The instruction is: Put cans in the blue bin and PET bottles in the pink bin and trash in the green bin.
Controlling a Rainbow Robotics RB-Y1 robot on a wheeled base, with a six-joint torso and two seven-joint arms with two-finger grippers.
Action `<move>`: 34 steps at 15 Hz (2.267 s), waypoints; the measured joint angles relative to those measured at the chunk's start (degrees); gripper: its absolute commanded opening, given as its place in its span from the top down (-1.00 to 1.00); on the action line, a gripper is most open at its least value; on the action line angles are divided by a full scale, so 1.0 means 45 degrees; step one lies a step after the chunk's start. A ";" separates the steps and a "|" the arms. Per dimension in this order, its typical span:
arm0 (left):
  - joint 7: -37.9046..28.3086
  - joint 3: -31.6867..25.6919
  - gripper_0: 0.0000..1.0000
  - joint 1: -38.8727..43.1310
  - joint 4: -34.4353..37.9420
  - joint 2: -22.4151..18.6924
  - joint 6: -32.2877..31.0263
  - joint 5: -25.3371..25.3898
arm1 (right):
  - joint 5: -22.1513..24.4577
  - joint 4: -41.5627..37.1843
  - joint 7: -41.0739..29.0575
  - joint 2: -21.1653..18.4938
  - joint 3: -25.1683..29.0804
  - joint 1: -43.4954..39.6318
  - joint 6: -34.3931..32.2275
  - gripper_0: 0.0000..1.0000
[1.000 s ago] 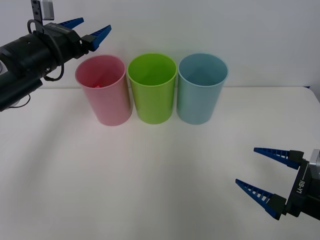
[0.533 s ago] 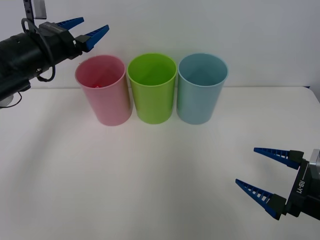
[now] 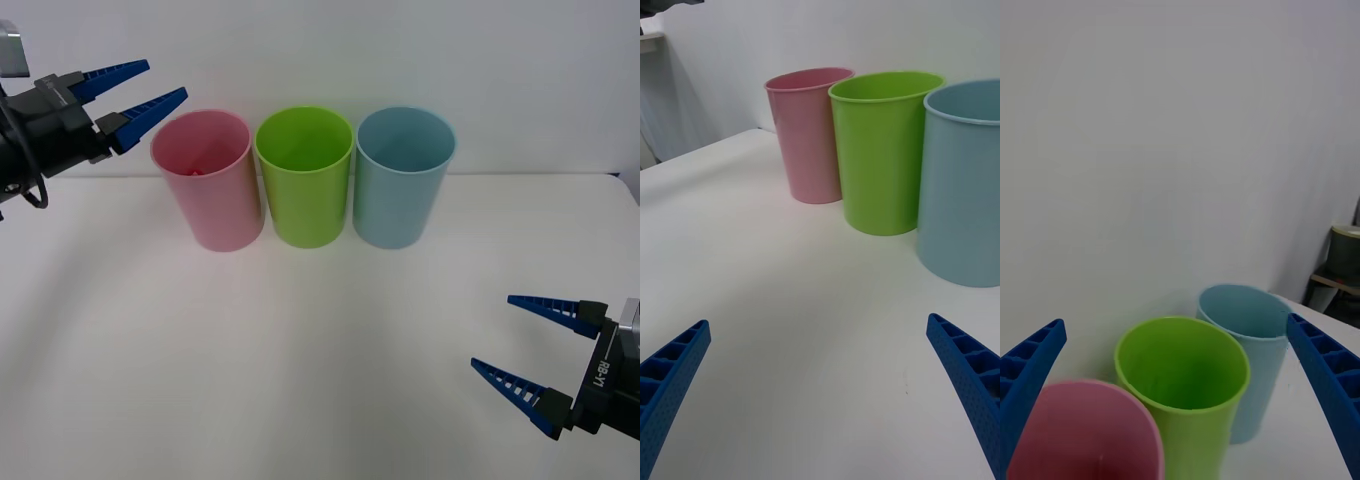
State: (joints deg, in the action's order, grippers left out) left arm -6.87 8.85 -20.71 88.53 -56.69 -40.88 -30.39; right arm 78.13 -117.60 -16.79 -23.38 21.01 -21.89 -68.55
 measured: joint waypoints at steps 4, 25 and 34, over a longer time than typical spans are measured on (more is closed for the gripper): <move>-0.0007 -0.1291 -1.00 0.2644 0.1685 0.0001 -0.1011 -0.0254 | 0.0000 0.0000 0.0000 0.0000 0.0000 0.0000 0.0000 -1.00; 0.0603 -0.4861 -1.00 0.8053 0.3039 0.6007 -0.6606 -0.6741 | 0.0000 0.0000 0.0000 0.0000 0.0000 0.0000 0.0000 -1.00; 0.0941 -0.4956 -1.00 0.8235 0.3059 0.6212 -0.6661 -0.6804 | 0.0000 0.0000 0.0000 0.0000 0.0000 0.0000 0.0000 -1.00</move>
State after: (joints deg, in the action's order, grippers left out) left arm -2.64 -13.45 16.35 102.30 -28.74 -70.86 -61.00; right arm 78.13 -117.60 -16.79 -23.38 21.01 -21.88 -68.55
